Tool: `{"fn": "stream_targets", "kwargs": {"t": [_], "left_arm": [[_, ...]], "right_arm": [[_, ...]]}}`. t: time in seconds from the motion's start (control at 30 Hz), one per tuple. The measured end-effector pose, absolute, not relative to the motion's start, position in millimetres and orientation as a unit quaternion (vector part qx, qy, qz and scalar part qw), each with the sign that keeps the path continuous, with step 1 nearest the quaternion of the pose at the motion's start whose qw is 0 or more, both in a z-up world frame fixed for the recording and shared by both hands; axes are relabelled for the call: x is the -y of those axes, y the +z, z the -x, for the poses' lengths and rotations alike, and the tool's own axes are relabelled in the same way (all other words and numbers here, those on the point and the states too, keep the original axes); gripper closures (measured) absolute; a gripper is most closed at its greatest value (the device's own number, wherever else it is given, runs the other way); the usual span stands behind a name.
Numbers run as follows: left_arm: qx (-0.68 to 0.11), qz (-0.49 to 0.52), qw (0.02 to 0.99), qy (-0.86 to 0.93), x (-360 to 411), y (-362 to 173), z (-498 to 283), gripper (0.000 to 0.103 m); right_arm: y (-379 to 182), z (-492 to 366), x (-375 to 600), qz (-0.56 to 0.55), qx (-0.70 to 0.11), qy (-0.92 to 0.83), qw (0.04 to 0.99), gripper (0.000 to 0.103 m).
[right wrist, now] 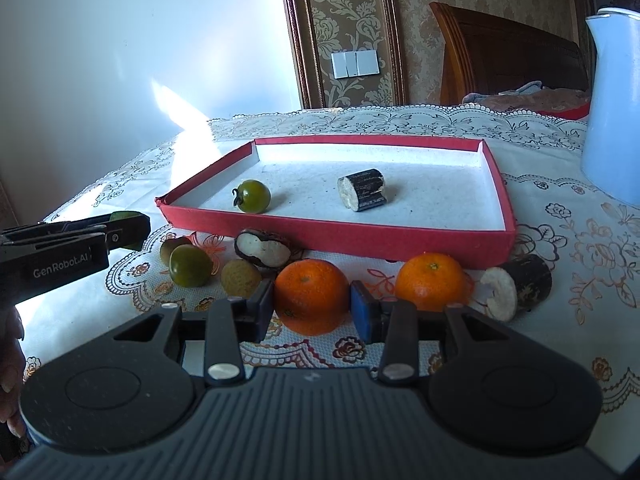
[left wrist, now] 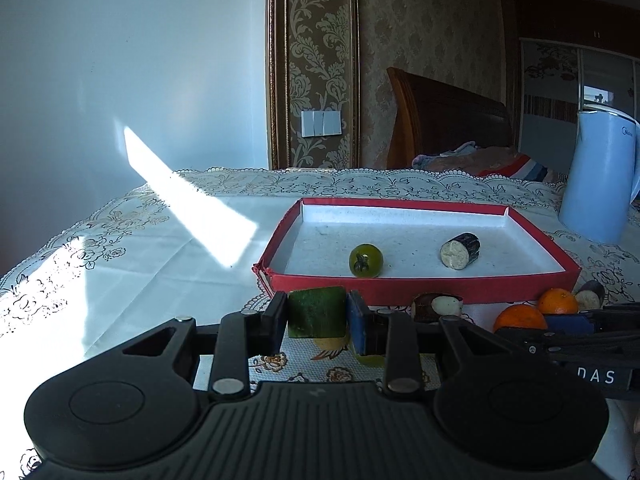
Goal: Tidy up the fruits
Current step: 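Grasp the green cucumber slice with left tool while right tool approaches a mandarin orange, then close right tool on the mandarin orange while left tool holds the cucumber slice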
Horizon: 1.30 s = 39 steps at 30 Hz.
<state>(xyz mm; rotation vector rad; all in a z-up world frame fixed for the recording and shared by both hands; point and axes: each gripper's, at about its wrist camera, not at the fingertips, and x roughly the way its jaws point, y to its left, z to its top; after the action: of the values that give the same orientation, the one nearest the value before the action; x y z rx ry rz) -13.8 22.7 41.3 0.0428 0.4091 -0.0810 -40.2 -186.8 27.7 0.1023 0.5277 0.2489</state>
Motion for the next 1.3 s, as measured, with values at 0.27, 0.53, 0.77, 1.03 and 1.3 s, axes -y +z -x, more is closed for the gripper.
{"fn": "stream_targets", "kwargs": {"t": [0.27, 0.53, 0.77, 1.03, 1.3], "left_arm": [[-0.198, -0.038, 0.979, -0.039, 2.2, 38.2, 15.8, 0.072], [-0.202, -0.046, 0.978, -0.03, 21.6, 36.2, 7.1, 0.072], [-0.209, -0.04, 0.977, -0.029, 26.8, 37.4, 5.9, 0.072], [-0.216, -0.041, 0.975, -0.031, 29.4, 39.4, 9.6, 0.072], [-0.214, -0.037, 0.976, -0.03, 28.7, 40.8, 11.9, 0.072]], "right_arm": [[30.4, 44.0, 189.0, -0.053, -0.247, 0.103, 0.962, 0.065], [32.1, 46.8, 193.9, -0.059, -0.24, 0.081, 0.965, 0.065], [35.2, 50.3, 190.3, -0.053, -0.224, 0.059, 0.971, 0.064], [38.0, 50.2, 180.6, -0.05, -0.207, 0.053, 0.976, 0.064], [38.7, 51.9, 177.7, -0.046, -0.197, 0.045, 0.978, 0.064]]}}
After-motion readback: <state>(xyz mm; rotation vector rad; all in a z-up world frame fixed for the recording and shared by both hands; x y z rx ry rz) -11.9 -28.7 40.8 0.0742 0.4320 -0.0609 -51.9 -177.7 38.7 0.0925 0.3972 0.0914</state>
